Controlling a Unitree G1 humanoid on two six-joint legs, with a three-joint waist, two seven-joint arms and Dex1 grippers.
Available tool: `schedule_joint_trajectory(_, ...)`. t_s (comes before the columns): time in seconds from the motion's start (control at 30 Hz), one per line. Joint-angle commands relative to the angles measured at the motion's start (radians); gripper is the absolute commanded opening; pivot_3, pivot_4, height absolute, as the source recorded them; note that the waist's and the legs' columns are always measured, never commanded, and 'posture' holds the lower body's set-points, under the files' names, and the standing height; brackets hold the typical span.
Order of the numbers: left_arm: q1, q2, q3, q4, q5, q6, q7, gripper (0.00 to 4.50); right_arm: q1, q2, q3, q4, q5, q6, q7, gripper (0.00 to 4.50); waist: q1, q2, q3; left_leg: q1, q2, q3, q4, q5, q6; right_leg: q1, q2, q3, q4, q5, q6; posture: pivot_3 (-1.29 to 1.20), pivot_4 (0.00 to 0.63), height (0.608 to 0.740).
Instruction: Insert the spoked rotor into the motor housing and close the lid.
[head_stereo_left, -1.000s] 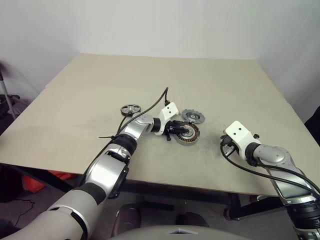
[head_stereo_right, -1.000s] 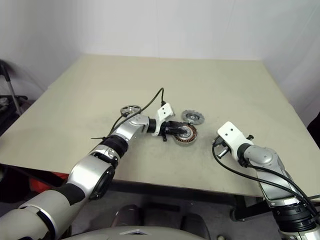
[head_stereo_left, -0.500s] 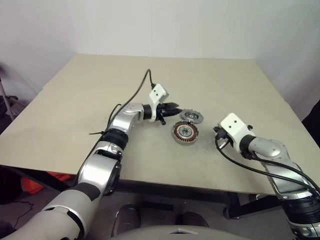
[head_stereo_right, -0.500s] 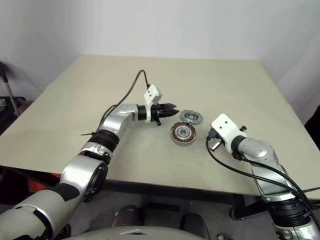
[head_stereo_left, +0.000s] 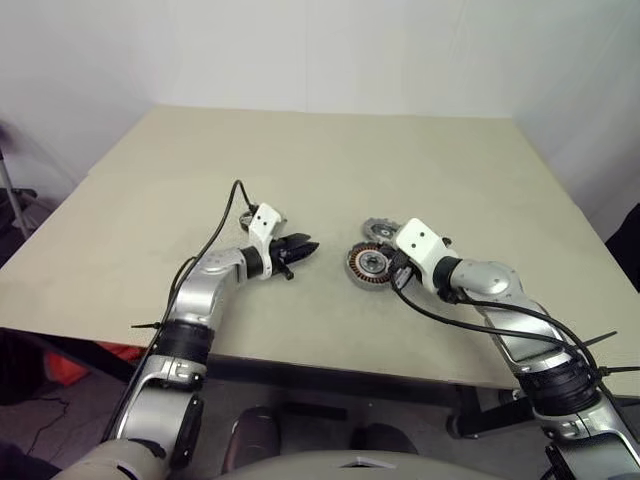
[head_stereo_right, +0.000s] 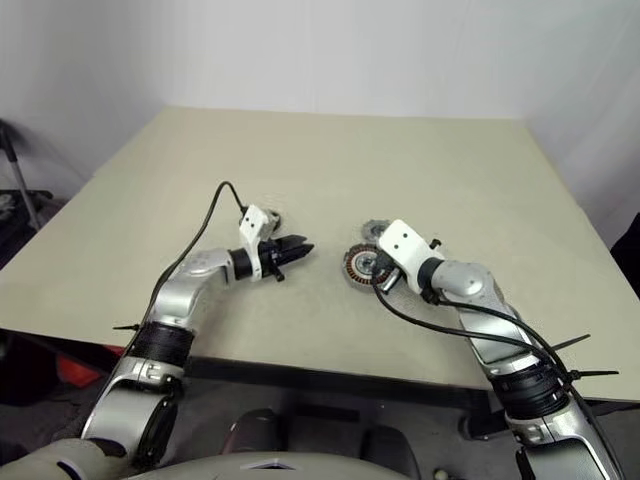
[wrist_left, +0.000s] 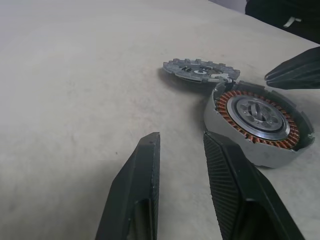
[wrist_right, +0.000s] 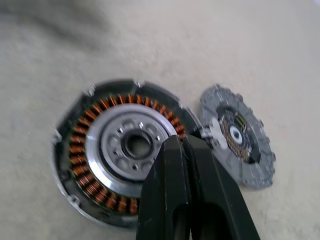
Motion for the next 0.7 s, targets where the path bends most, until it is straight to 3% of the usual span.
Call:
schedule_joint_trajectory(0.03, 0.012, 0.013, 0.011, -0.071, -0.02, 0.018, 0.039, 1.48, -0.037, 0.001, 0.007, 0.0, -0.008, -0.035, 0.014, 0.0, 0.0, 0.0, 0.0, 0.0, 0.0, 0.0, 0.0, 0.0, 0.0, 0.0, 0.0, 0.0, 0.0, 0.0, 0.0, 0.0, 0.0, 0.74)
schedule_joint_trajectory(0.53, -0.004, 0.052, 0.01, -0.069, -0.035, 0.026, 0.084, 1.48, -0.056, 0.109, 0.06, 0.183, -0.037, -0.101, -0.019, 0.0, -0.004, 0.0, 0.0, -0.003, 0.0, 0.0, 0.0, 0.001, -0.001, -0.003, 0.0, 0.0, 0.0, 0.0, 0.0, 0.0, 0.0, 0.74)
schedule_joint_trajectory(0.7, -0.01, 0.053, -0.003, -0.051, -0.028, 0.016, 0.088, 1.48, -0.049, 0.109, 0.009, 0.102, 0.013, -0.079, 0.001, 0.0, -0.004, 0.0, 0.0, -0.001, 0.0, 0.0, 0.0, 0.001, -0.001, -0.001, 0.0, 0.0, 0.001, 0.0, 0.0, 0.0, 0.0, 0.74)
